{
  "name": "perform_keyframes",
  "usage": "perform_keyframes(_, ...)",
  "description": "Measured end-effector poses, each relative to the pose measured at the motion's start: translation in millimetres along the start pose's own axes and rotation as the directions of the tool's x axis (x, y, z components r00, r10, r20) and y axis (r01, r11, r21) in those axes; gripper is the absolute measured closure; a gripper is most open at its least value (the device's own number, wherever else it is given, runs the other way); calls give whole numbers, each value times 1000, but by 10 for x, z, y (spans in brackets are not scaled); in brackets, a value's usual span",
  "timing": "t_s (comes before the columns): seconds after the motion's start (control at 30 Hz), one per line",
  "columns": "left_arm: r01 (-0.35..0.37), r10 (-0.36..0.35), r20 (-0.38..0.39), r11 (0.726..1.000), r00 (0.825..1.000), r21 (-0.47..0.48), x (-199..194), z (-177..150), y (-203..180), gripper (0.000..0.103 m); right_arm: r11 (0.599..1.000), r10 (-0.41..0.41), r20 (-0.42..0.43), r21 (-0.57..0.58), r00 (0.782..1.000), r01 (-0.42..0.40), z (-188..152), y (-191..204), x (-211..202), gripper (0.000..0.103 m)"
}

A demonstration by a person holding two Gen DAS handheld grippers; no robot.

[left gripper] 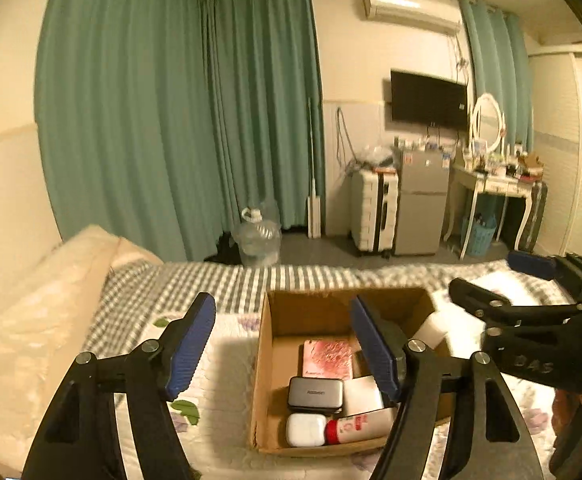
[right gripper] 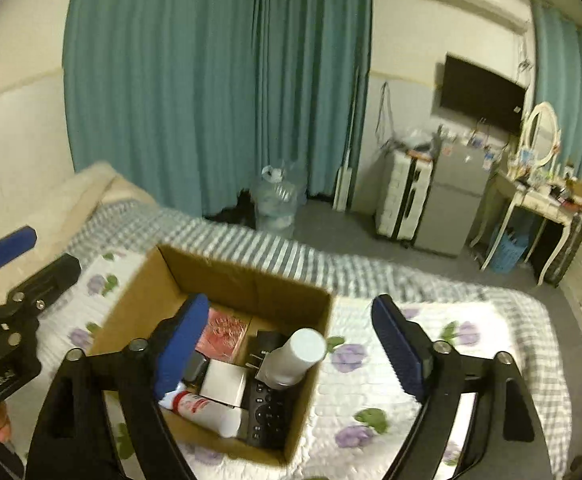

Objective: Organize rigid objects

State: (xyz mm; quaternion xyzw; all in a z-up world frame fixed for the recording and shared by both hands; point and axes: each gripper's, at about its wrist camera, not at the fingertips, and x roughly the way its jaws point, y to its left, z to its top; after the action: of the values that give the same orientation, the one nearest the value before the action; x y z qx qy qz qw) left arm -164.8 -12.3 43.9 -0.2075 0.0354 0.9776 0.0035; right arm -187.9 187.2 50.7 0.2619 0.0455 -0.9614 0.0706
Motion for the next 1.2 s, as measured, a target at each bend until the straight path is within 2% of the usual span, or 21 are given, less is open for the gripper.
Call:
perform_keyframes(0.2,-20,18,73,1000,997,19,-676,192,18,26,1000,-26,123,17,992,24,148,19,-944,0)
perform_keyframes(0.3,-2,0,107,1000,994,14,-929,202,49,26,999,-55,160,11,986,53,115,60,-1300,0)
perform_keyframes(0.43,24,-27,144,1000,989,18,-1258,96,50,26,998,-58,192,38,980,52,-19,56,-1662,0)
perform_keyframes(0.53,35,-38,139,999,989,23,-1342,-55,17,26,996,-73,215,71,974,59,-197,32,-1827,0)
perform_keyframes(0.73,39,-40,98,999,994,16,-1175,-412,-15,26,993,-63,226,108,972,39,-537,80,-1725,0)
perform_keyframes(0.87,24,-23,74,1000,997,-16,-945,-640,27,26,995,-66,223,89,973,47,-783,137,-1466,0)
perform_keyframes(1.0,-14,13,50,1000,999,5,-692,-856,7,26,994,-76,163,89,984,62,-1058,170,-1095,0)
perform_keyframes(1.2,4,-4,-7,1000,1000,28,-558,-1061,-50,26,993,-95,101,86,990,86,-1220,170,-805,0)
